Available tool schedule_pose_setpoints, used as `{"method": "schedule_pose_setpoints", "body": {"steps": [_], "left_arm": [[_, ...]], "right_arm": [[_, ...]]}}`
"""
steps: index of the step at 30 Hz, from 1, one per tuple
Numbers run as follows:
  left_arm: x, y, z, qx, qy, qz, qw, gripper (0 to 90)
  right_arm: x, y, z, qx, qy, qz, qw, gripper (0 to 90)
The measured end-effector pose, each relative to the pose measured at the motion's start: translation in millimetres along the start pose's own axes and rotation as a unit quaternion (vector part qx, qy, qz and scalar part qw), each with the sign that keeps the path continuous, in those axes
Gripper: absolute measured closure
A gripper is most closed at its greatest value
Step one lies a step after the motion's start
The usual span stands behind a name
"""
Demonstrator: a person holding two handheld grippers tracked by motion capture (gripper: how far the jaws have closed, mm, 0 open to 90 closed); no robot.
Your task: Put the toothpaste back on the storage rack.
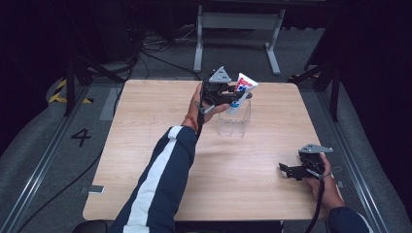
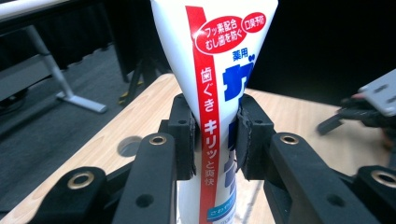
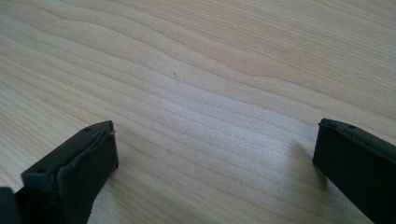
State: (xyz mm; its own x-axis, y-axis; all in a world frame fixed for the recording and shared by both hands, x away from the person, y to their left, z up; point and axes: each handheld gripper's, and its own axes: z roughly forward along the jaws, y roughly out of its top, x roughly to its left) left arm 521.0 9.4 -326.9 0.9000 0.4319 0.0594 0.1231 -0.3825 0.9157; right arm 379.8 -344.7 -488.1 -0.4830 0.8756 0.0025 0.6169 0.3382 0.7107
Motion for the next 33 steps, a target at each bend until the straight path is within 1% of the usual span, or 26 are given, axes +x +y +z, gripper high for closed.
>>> {"method": "schedule_pose_setpoints", "body": {"steps": [1,4,6,8,10,11,13,15,17,19,21,24,27,28,32,33], "left_arm": [[1.5,-1.4,1.5,-0.002,-0.001,0.002,1.0,71.8],[3.4,-5.3,6.3,-0.01,-0.002,-0.005,0.9999,71.7],[4.4,-8.3,9.7,-0.01,-0.001,-0.009,0.9999,71.7],[5.7,-12.4,12.8,-0.008,0.0,-0.01,0.9999,71.7],[8.7,-20.1,16.4,-0.003,0.005,-0.02,0.9998,71.6],[8.7,-20.1,16.4,-0.003,0.005,-0.02,0.9998,71.5],[11.9,-26.0,18.1,0.001,0.009,-0.022,0.9997,71.5],[15.0,-33.5,20.2,0.003,0.013,-0.03,0.9995,71.5],[17.5,-39.8,22.1,0.004,0.012,-0.04,0.9991,71.3],[20.9,-47.2,23.6,0.002,0.011,-0.054,0.9985,71.2],[22.4,-54.4,25.5,0.008,0.015,-0.06,0.998,71.1],[22.8,-62.4,26.9,0.015,0.016,-0.063,0.9978,71.0],[22.5,-66.7,27.6,0.018,0.019,-0.062,0.9977,70.9],[21.6,-68.2,28.0,0.018,0.017,-0.065,0.9976,70.8],[18.5,-71.3,30.6,0.032,0.015,-0.054,0.9979,70.5],[17.4,-71.9,31.3,0.034,0.015,-0.055,0.9978,70.3]], "right_arm": [[0.1,0.0,0.0,0.0,0.0,0.001,1.0,0.0],[0.1,0.0,0.0,0.0,0.0,0.001,1.0,0.0],[0.1,0.0,0.0,0.0,0.0,0.001,1.0,0.0],[0.1,0.0,0.0,0.0,0.0,0.001,1.0,0.0],[0.0,0.0,0.0,0.0,0.0,0.001,1.0,0.0],[0.0,0.0,0.0,0.0,0.0,0.001,1.0,0.0],[0.0,0.0,0.1,0.0,0.0,0.001,1.0,0.0],[0.0,0.0,0.0,0.0,0.0,0.001,1.0,0.0],[-0.1,0.0,0.0,0.0,0.0,0.0,1.0,0.0],[-0.2,-0.1,0.0,0.0,0.001,-0.001,1.0,0.0],[0.1,0.0,-0.1,0.0,0.002,0.002,1.0,0.0],[0.0,0.0,-0.1,0.0,0.002,0.001,1.0,0.0],[0.0,0.0,-0.2,0.0,0.001,0.001,1.0,0.0],[-0.1,-0.1,-0.1,0.0,0.001,0.001,1.0,0.0],[0.0,0.0,-0.1,0.0,0.002,0.001,1.0,0.0],[-0.1,-0.1,-0.1,0.0,0.001,0.0,1.0,0.0]]}}
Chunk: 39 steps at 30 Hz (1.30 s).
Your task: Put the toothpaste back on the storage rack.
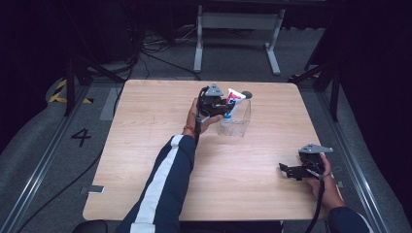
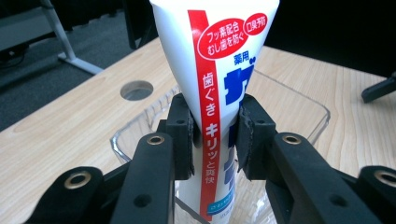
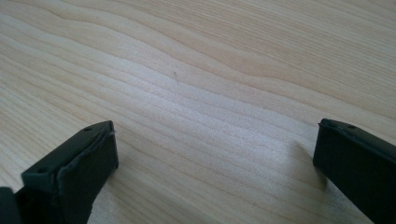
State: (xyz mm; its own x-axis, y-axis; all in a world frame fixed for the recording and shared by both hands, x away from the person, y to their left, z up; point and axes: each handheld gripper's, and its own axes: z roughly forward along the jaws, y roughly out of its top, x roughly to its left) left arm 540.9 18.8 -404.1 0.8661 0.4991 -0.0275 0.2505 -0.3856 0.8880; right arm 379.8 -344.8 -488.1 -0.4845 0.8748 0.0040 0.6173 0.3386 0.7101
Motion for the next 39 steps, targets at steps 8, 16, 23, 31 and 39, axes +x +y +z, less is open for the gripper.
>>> {"method": "schedule_pose_setpoints", "body": {"steps": [8,16,23,31,39], "left_arm": [[-2.8,-2.7,1.8,0.02,0.005,0.011,0.9997,68.8],[-1.8,1.2,-7.9,-0.006,-0.008,0.0,1.0,73.4],[-5.4,4.5,-13.0,0.01,0.005,0.014,0.9998,69.7],[-10.0,4.2,-28.0,0.015,0.017,0.026,0.9994,61.6],[-15.1,4.3,-54.1,0.029,0.039,0.052,0.9975,51.5]], "right_arm": [[0.2,0.1,-0.1,-0.001,0.001,0.002,1.0,0.0],[0.1,0.0,-0.1,0.0,0.0,0.001,1.0,0.0],[0.0,0.0,0.0,0.0,0.0,0.0,1.0,0.0],[0.3,0.0,-0.1,-0.001,0.001,0.002,1.0,0.0],[0.3,-0.1,-0.2,-0.001,0.001,0.002,1.0,0.0]]}}
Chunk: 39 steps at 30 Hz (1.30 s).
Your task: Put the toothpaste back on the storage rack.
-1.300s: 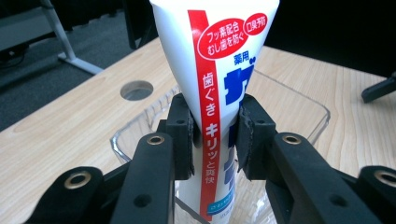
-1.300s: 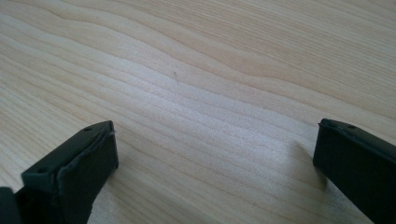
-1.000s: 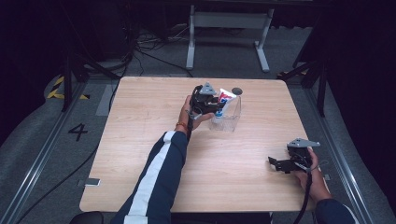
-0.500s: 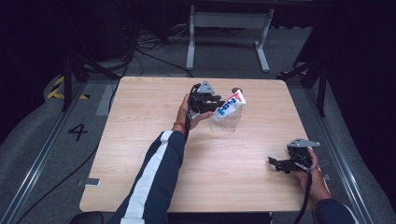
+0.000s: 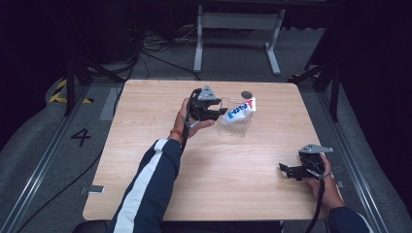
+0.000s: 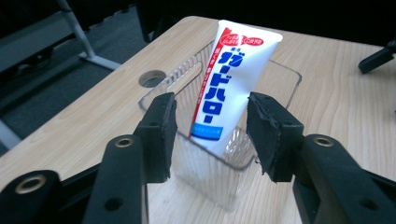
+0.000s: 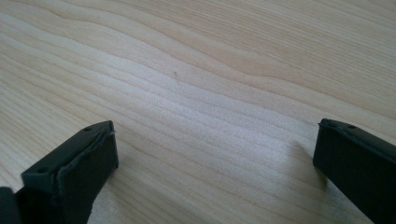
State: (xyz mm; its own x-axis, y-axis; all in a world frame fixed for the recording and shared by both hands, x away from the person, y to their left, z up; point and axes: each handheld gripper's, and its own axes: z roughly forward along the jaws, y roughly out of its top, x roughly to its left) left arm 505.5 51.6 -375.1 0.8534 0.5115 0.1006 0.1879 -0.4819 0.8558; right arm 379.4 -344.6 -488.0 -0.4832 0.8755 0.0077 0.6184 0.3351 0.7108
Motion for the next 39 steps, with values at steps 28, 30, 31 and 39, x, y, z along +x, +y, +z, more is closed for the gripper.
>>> {"method": "schedule_pose_setpoints", "body": {"steps": [28,30,31,39], "left_arm": [[-22.5,-36.1,-82.2,0.1,0.046,0.087,0.9901,30.1],[-23.6,-41.1,-87.6,0.105,0.051,0.088,0.9893,28.7],[-23.6,-42.8,-89.2,0.107,0.052,0.091,0.9888,28.6],[-28.5,-66.1,-101.8,0.137,0.06,0.092,0.9844,25.3]], "right_arm": [[0.0,0.0,0.0,0.0,0.0,0.0,1.0,0.0],[-0.1,-0.1,-0.1,0.0,0.0,-0.001,1.0,0.0],[0.0,-0.1,-0.2,0.0,0.0,0.0,1.0,0.0],[0.2,-0.5,-0.6,0.001,0.0,0.0,1.0,0.0]]}}
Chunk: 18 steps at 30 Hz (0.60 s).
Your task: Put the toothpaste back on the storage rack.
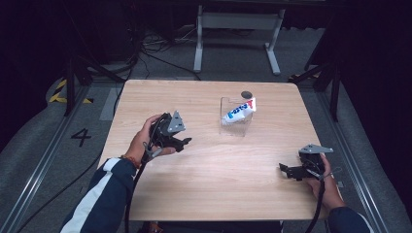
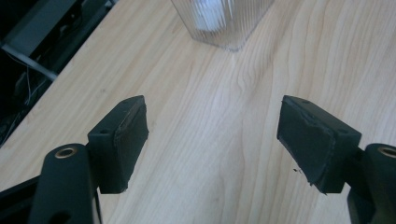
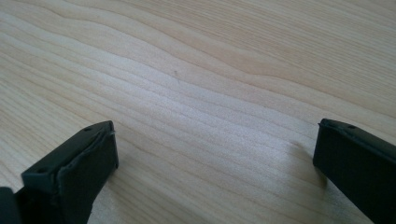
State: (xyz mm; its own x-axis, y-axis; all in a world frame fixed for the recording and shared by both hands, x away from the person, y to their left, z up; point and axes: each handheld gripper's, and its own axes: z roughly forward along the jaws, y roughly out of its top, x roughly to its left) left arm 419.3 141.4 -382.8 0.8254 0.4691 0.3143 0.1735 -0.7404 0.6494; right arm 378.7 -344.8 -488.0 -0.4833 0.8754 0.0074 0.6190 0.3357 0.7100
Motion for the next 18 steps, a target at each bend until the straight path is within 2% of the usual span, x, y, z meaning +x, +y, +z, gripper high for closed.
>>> {"method": "schedule_pose_setpoints", "body": {"steps": [2,5,9,18], "left_arm": [[-0.4,-6.2,-1.7,0.004,0.003,0.004,1.0,24.7],[-2.1,-19.1,-5.2,0.013,0.001,-0.004,0.9999,24.4],[-6.0,-35.5,-9.2,0.029,0.01,-0.006,0.9995,23.5],[-12.3,-69.7,-20.9,0.043,0.021,-0.01,0.9988,23.1]], "right_arm": [[0.0,-0.1,-0.2,0.0,0.0,0.0,1.0,0.0],[0.0,-0.4,-0.5,0.0,0.001,0.0,1.0,0.0],[0.1,-0.6,-0.6,0.0,0.001,0.0,1.0,0.0],[0.2,-0.8,-0.9,0.0,0.001,0.0,1.0,0.0]]}}
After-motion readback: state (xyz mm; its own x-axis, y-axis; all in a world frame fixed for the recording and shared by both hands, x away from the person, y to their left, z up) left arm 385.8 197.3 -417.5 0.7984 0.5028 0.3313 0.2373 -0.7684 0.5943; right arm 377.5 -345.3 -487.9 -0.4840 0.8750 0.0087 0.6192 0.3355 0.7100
